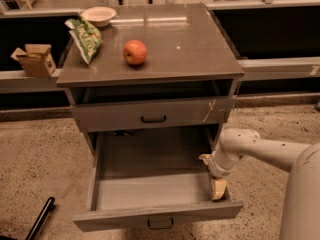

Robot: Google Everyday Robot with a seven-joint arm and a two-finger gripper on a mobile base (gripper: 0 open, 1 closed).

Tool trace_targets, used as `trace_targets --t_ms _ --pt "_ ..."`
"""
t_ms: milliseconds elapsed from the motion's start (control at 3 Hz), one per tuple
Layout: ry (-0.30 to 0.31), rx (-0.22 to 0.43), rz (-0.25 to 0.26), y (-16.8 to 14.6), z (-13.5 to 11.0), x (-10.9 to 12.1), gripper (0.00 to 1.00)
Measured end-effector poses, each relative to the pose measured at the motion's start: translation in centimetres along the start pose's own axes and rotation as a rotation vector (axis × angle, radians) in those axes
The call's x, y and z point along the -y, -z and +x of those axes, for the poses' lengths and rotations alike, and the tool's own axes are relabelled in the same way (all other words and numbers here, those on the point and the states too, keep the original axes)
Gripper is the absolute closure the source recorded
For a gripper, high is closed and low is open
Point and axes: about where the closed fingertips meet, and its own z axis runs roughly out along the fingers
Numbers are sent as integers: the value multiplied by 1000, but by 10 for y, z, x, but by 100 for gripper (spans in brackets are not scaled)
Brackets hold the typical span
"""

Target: Open middle drawer

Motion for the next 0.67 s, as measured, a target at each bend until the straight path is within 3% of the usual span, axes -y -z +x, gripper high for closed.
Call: trace_targets --t_ms 333,667 --pt "-77 38 1 1 -32 -24 0" --pt "-80 40 -1 1 -33 -24 0"
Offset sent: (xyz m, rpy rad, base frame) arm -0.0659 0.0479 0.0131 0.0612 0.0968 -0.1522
